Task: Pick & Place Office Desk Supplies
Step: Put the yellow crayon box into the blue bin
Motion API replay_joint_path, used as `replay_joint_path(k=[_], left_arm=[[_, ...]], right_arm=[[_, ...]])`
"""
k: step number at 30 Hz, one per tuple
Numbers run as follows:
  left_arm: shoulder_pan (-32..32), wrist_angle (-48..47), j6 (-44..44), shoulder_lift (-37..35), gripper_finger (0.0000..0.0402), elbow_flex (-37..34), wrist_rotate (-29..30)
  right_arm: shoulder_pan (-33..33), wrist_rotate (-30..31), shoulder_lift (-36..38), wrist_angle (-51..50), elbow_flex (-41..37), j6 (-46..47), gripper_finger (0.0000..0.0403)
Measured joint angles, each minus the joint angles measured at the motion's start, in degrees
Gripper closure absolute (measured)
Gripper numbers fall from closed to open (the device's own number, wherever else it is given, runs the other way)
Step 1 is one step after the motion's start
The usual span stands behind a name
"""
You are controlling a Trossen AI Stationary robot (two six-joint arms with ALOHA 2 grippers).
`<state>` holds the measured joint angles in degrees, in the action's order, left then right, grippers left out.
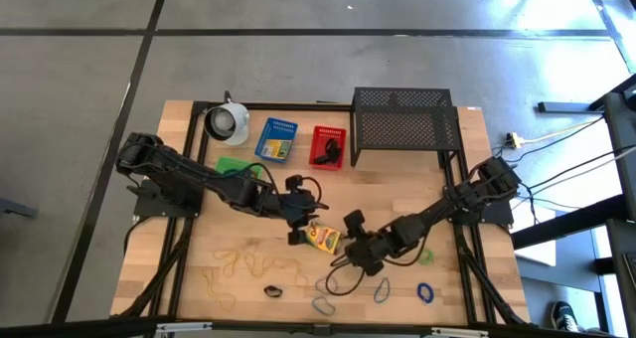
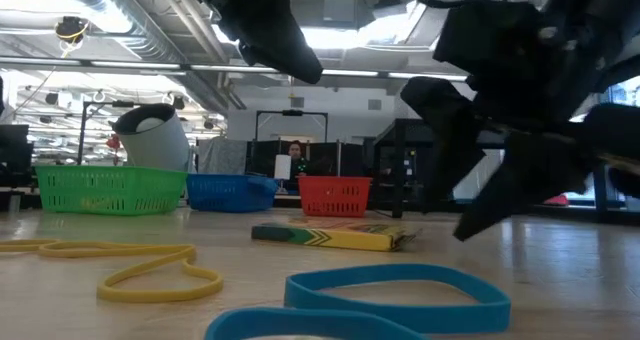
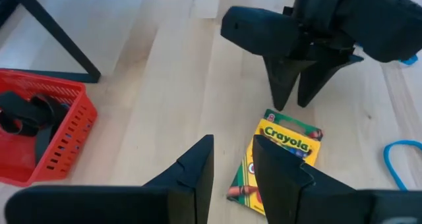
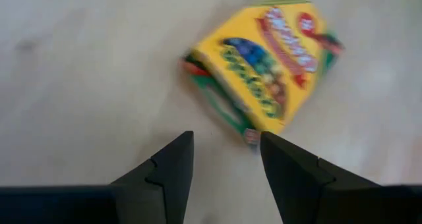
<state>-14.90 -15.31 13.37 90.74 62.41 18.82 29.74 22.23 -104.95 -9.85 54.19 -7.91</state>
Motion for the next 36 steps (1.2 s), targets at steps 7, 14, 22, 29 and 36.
replay_joint_path(k=[7, 14, 22, 29, 36], left_arm=[[0.0, 0.0, 1.0, 0.0, 0.0304, 0.0, 1.1], [0.0, -0.2, 0.9, 0.0, 0.0304, 0.0, 1.2], [0.0, -0.4, 0.9, 0.0, 0.0304, 0.0, 1.2], [0.0, -0.4, 0.9, 0.0, 0.0304, 0.0, 1.2], [0.0, -0.4, 0.9, 0.0, 0.0304, 0.0, 1.2]], right_arm=[[-0.3, 1.0, -0.1, 0.0, 0.0, 1.3, 0.0225], [-0.3, 3.8, -4.9, 5.7, 0.3, -0.3, 0.0225], [-0.2, 8.5, -7.7, 9.7, 0.4, -0.5, 0.0256], [0.4, 7.5, -7.9, 10.2, 0.2, -0.2, 0.0344], [0.5, 6.8, -8.0, 10.3, 0.2, -0.2, 0.0392]])
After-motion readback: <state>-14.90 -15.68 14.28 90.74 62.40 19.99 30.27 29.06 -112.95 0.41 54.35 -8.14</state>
